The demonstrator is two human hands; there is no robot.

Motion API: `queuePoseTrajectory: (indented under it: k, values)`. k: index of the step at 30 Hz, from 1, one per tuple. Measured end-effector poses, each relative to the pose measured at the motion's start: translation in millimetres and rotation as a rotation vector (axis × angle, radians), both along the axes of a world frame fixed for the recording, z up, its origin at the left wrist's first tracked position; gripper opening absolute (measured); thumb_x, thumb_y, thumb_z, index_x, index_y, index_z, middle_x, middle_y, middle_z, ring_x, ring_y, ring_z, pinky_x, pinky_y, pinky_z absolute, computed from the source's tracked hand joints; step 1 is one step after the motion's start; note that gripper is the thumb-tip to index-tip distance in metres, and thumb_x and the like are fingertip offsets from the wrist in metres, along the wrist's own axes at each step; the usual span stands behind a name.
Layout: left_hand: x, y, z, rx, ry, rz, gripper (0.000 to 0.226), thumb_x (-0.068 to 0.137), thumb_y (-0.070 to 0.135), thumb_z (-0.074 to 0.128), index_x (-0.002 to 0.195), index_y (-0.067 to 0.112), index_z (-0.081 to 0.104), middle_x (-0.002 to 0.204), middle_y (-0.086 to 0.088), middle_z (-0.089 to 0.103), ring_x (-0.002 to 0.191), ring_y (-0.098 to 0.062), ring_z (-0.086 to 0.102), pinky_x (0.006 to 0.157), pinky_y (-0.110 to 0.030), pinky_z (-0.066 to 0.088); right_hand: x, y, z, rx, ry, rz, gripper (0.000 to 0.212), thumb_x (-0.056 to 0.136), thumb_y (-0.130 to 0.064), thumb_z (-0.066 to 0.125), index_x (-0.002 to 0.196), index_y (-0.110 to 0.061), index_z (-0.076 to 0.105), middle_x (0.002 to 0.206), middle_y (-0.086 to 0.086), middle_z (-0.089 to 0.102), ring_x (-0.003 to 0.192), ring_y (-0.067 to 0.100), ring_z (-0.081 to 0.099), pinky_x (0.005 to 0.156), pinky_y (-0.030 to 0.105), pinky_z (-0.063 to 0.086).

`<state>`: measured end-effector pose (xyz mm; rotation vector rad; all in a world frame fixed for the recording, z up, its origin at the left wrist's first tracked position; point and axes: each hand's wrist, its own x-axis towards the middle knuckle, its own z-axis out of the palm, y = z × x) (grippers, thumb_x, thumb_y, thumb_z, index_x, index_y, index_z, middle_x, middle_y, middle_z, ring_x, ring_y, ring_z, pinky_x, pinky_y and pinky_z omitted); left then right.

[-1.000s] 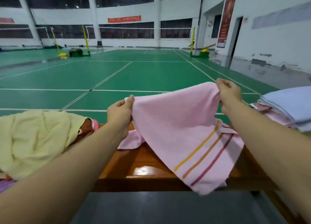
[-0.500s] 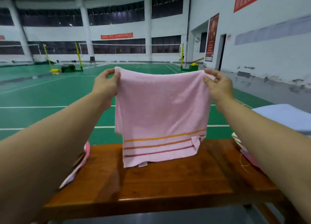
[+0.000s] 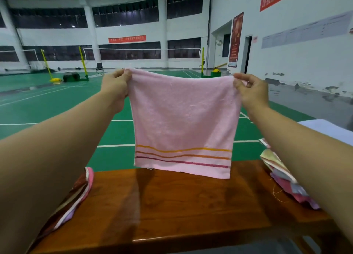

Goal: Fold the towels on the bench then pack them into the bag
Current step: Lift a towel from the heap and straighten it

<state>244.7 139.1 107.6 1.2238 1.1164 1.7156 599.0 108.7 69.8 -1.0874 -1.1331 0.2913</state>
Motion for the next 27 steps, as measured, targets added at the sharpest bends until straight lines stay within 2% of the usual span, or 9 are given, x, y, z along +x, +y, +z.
queuePoseTrajectory:
  k: [2,4,6,9,13,17,20,23,27]
  values:
    - [2,5,2,0.012,0.007,0.030,0.013,0.102,0.024,0.060,0.114,0.020,0.065,0.106,0.006,0.066,0.110,-0.018,0.060,0.092,-0.031,0.053,1,6,2,-0.009,-0.017,0.010,0.023,0.095,-0.014,0.069,0.114,-0.027,0.073,0.125,-0.003,0.068,0.117,0.017,0.063,0.105,0.040,0.052]
    - [5,7,6,0.031,0.017,0.070,0.025,0.102,0.028,0.060,0.124,0.019,0.065,0.112,0.007,0.063,0.109,-0.014,0.055,0.101,-0.026,0.043,0,12,6,-0.020,-0.039,0.011,0.027,0.095,-0.012,0.069,0.120,-0.025,0.072,0.124,-0.003,0.067,0.113,0.017,0.064,0.103,0.038,0.054]
    - [6,10,13,0.060,0.013,0.100,0.031,0.102,0.029,0.060,0.130,0.016,0.063,0.113,0.008,0.061,0.103,-0.009,0.053,0.093,-0.021,0.039,-2,16,13,-0.017,-0.048,0.012,0.030,0.095,-0.012,0.068,0.124,-0.022,0.070,0.123,-0.003,0.067,0.111,0.016,0.065,0.101,0.035,0.055]
    - [6,9,25,0.088,0.004,0.101,0.021,0.101,0.030,0.061,0.120,0.020,0.065,0.099,0.012,0.064,0.087,-0.005,0.055,0.078,-0.020,0.046,-7,19,24,0.010,-0.062,0.010,0.035,0.093,-0.014,0.071,0.127,-0.023,0.067,0.123,-0.004,0.066,0.111,0.015,0.064,0.100,0.032,0.055]
    - [0,4,36,0.117,-0.064,0.080,0.004,0.099,0.029,0.065,0.103,0.028,0.066,0.109,0.007,0.068,0.111,-0.019,0.064,0.094,-0.037,0.056,-12,19,36,0.044,-0.075,0.010,0.037,0.091,-0.016,0.075,0.126,-0.024,0.067,0.123,-0.006,0.064,0.112,0.016,0.062,0.099,0.033,0.055]
    - [-5,-11,37,0.146,-0.083,0.096,0.008,0.099,0.031,0.065,0.106,0.028,0.066,0.111,0.007,0.068,0.110,-0.019,0.063,0.091,-0.037,0.058,-16,8,42,0.073,-0.041,0.008,0.035,0.090,-0.020,0.076,0.123,-0.024,0.069,0.124,-0.009,0.064,0.117,0.016,0.060,0.104,0.034,0.052]
    - [-12,-29,15,0.136,-0.084,0.099,0.010,0.098,0.030,0.066,0.107,0.025,0.068,0.106,0.007,0.068,0.101,-0.016,0.062,0.085,-0.032,0.056,-21,-15,24,0.059,-0.054,-0.005,0.033,0.089,-0.022,0.077,0.120,-0.025,0.069,0.123,-0.010,0.063,0.118,0.014,0.058,0.106,0.032,0.050]
    - [-16,-54,-30,0.082,-0.095,0.105,0.011,0.096,0.029,0.069,0.104,0.022,0.069,0.104,0.004,0.070,0.097,-0.014,0.062,0.090,-0.032,0.054,-27,-45,-20,0.005,-0.034,-0.002,0.030,0.089,-0.022,0.077,0.117,-0.029,0.067,0.122,-0.010,0.062,0.118,0.015,0.058,0.106,0.031,0.048]
    - [-19,-100,-90,0.039,0.035,0.198,0.018,0.098,0.035,0.067,0.110,0.022,0.067,0.085,0.006,0.065,0.073,-0.008,0.055,0.065,-0.024,0.045,-35,-83,-74,-0.054,-0.093,0.017,0.031,0.089,-0.018,0.077,0.117,-0.026,0.065,0.114,-0.011,0.064,0.111,0.012,0.061,0.098,0.024,0.049]
